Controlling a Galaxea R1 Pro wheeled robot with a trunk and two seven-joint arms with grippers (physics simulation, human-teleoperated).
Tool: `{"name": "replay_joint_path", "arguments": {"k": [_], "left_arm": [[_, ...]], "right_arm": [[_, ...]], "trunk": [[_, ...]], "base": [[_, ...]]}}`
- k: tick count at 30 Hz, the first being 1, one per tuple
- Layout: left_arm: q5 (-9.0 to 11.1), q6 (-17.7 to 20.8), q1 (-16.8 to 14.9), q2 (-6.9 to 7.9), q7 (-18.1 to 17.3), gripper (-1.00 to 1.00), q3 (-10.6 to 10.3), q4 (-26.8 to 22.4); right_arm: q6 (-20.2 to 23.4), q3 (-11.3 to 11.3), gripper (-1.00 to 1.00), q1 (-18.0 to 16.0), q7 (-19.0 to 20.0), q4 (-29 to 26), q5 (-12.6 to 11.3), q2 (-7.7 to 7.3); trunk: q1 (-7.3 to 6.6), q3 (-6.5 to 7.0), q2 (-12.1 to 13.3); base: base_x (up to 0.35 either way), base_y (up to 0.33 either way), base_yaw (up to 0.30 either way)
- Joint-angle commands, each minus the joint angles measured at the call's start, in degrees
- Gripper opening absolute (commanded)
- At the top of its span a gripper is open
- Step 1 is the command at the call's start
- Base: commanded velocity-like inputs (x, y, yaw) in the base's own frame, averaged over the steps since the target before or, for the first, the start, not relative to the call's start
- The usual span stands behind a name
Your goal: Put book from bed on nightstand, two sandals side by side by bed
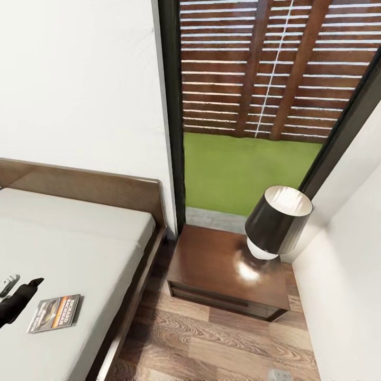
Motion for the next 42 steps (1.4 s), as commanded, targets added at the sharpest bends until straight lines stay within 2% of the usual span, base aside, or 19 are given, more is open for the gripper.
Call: {"name": "replay_joint_path", "arguments": {"k": [1, 31, 42], "left_arm": [[0.13, 0.41, -0.07, -0.03, -0.19, 1.00, 0.24, -0.03], [0.18, 0.41, -0.07, -0.10, -0.20, 1.00, 0.24, -0.03], [0.16, 0.41, -0.07, -0.55, -0.20, 1.00, 0.24, -0.03]], "right_arm": [[0.16, -0.09, 1.00, -0.04, 0.25, 0.03, -0.39, -0.02], [0.16, -0.05, 1.00, -0.04, 0.25, 0.03, -0.39, -0.02], [0.16, -0.04, 1.00, -0.04, 0.25, 0.04, -0.39, -0.02]], "trunk": [[0.03, -0.19, -0.11], [0.03, -2.88, -0.11], [0.03, -3.87, -0.11]], "base": [[0.000, 0.000, 0.000], [0.000, 0.000, 0.000], [0.000, 0.000, 0.000]]}}
